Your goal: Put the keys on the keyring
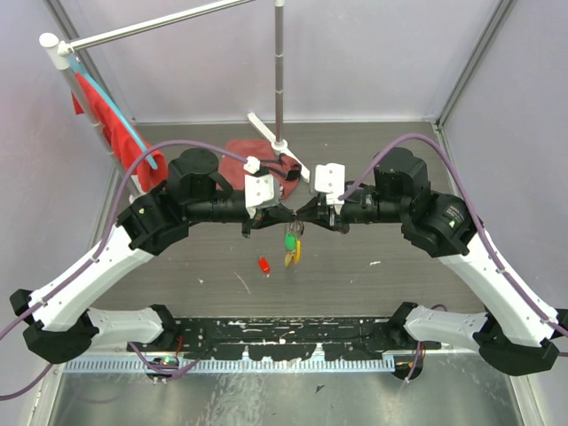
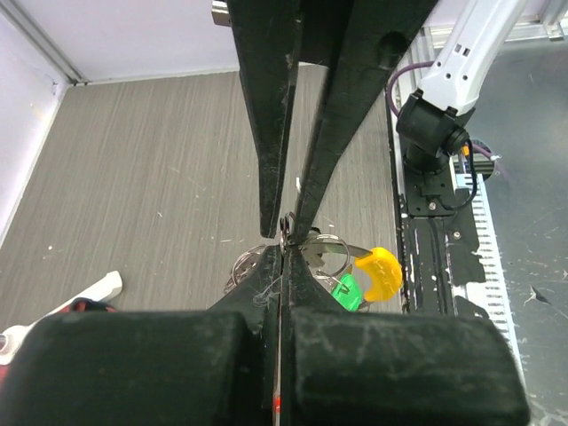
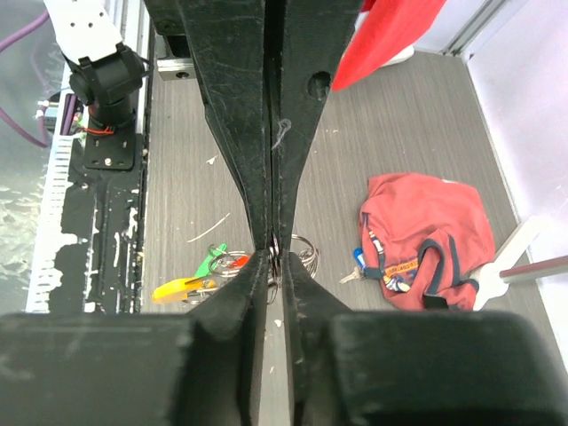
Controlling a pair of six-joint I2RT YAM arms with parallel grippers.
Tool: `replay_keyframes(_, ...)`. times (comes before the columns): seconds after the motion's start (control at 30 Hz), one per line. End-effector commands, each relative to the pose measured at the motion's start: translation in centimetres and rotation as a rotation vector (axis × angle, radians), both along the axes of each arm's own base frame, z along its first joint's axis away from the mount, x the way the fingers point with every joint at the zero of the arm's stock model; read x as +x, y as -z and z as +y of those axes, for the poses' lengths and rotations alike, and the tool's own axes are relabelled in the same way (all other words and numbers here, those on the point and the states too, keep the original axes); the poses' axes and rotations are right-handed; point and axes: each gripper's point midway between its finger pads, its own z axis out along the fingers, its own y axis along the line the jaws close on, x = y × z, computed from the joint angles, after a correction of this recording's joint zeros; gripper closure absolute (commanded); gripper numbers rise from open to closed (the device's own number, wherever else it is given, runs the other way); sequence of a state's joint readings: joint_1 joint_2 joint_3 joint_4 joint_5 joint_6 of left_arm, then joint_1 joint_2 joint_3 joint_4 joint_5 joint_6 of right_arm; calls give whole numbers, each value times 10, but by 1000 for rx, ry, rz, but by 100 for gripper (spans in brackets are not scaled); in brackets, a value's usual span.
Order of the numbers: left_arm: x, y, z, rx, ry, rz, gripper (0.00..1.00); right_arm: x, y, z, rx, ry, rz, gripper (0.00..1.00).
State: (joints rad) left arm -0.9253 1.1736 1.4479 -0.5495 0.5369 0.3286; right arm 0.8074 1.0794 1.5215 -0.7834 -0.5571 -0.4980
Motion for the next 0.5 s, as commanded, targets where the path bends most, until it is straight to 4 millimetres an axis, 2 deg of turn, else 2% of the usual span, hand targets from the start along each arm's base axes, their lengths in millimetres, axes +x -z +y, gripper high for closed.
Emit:
replay_keyframes(0.0, -3, -23, 0, -80, 16, -54, 100, -4, -33, 2, 107, -18, -79, 73)
replay_keyframes(0.1, -3, -27, 2, -127, 4, -84, 100, -1, -49, -3, 166, 32, -97, 63)
replay_keyframes(0.27, -2, -38, 7, -255, -36, -131, 100, -1, -80, -15, 332, 145, -59, 61)
replay_keyframes(0.37, -5, -50, 12, -359, -51, -157, 100, -8, -87, -14, 407, 134, 10, 61)
replay_keyframes(0.47, -9, -61, 16, -455, -48, -183, 100, -17, -86, -7, 437, 85, 71, 62)
